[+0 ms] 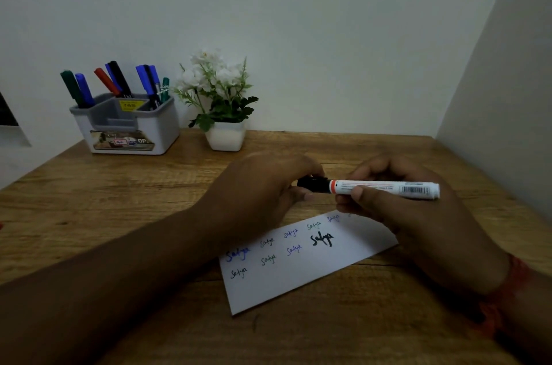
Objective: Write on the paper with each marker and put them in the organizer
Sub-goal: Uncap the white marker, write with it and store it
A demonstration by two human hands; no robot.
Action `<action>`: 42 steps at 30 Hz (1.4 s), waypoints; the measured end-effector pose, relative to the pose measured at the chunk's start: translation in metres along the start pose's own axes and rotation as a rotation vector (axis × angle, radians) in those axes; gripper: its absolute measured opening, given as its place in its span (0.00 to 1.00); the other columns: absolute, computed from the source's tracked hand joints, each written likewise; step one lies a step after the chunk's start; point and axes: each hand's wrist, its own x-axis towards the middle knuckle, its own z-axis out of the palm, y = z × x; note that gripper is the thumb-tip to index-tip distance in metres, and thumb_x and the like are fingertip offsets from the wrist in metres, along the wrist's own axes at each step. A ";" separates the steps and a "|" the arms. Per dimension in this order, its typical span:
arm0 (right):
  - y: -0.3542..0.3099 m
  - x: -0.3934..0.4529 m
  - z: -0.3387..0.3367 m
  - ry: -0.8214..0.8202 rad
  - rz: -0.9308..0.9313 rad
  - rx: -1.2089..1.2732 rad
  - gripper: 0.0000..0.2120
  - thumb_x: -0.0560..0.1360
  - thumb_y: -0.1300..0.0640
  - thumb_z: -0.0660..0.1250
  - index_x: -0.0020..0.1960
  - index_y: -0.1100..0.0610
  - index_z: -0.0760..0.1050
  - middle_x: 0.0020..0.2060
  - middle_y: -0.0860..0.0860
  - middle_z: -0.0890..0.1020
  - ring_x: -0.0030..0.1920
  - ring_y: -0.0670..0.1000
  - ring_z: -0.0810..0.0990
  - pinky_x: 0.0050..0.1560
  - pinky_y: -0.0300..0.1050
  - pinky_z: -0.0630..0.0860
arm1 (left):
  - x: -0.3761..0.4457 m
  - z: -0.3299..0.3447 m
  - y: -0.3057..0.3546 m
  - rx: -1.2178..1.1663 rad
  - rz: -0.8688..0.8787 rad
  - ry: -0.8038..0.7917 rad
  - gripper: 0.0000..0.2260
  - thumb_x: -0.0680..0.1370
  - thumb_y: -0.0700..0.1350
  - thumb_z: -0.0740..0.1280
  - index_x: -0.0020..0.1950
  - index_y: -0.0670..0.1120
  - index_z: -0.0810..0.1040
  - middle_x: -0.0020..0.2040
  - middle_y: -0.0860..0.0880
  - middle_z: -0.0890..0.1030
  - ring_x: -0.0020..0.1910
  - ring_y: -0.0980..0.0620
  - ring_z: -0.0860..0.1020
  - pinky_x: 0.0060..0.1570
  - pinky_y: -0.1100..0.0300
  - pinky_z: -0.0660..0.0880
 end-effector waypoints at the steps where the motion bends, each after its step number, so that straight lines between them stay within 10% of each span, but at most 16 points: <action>1: 0.000 -0.001 0.000 0.002 -0.002 0.015 0.10 0.69 0.55 0.72 0.49 0.58 0.82 0.44 0.53 0.88 0.46 0.51 0.88 0.53 0.51 0.83 | 0.000 0.000 0.001 0.005 0.017 0.018 0.11 0.78 0.47 0.69 0.59 0.57 0.77 0.48 0.59 0.82 0.45 0.61 0.75 0.46 0.55 0.76; 6: 0.005 -0.002 0.001 0.034 0.031 0.185 0.11 0.69 0.59 0.72 0.48 0.65 0.79 0.43 0.58 0.88 0.46 0.55 0.88 0.52 0.48 0.84 | 0.004 0.001 0.004 0.049 0.114 0.105 0.08 0.77 0.45 0.67 0.56 0.49 0.79 0.47 0.55 0.83 0.48 0.57 0.78 0.70 0.54 0.65; 12: 0.005 -0.002 0.004 0.034 0.026 0.120 0.13 0.69 0.57 0.73 0.49 0.65 0.79 0.42 0.56 0.88 0.45 0.52 0.88 0.48 0.42 0.84 | 0.003 0.000 0.009 0.111 0.102 0.091 0.09 0.76 0.43 0.71 0.55 0.49 0.80 0.46 0.53 0.84 0.55 0.51 0.76 0.67 0.68 0.53; 15: 0.004 0.001 0.005 0.028 0.023 0.055 0.09 0.72 0.56 0.73 0.51 0.59 0.81 0.44 0.53 0.88 0.48 0.51 0.88 0.54 0.50 0.83 | 0.008 -0.001 0.003 0.088 0.087 0.039 0.11 0.77 0.47 0.70 0.59 0.52 0.78 0.52 0.56 0.82 0.53 0.63 0.72 0.75 0.51 0.58; 21: 0.000 0.004 -0.001 0.116 -0.013 0.096 0.10 0.71 0.55 0.75 0.51 0.53 0.84 0.50 0.54 0.86 0.55 0.56 0.85 0.62 0.66 0.77 | 0.006 -0.007 -0.009 0.365 0.024 -0.018 0.29 0.79 0.65 0.57 0.77 0.54 0.58 0.78 0.53 0.63 0.79 0.49 0.53 0.75 0.36 0.47; 29: -0.017 0.031 0.014 0.012 0.126 0.304 0.17 0.71 0.57 0.72 0.57 0.64 0.79 0.56 0.61 0.84 0.54 0.56 0.86 0.60 0.57 0.80 | 0.011 -0.051 -0.022 0.575 -0.118 0.025 0.36 0.77 0.71 0.44 0.80 0.56 0.39 0.81 0.50 0.39 0.78 0.44 0.33 0.72 0.32 0.40; 42: -0.067 0.101 0.172 -0.296 0.198 0.113 0.13 0.83 0.56 0.61 0.67 0.53 0.67 0.59 0.63 0.75 0.55 0.68 0.82 0.44 0.58 0.84 | -0.118 -0.147 -0.126 0.694 -0.506 0.117 0.36 0.77 0.72 0.42 0.79 0.58 0.35 0.80 0.51 0.36 0.77 0.46 0.31 0.73 0.33 0.38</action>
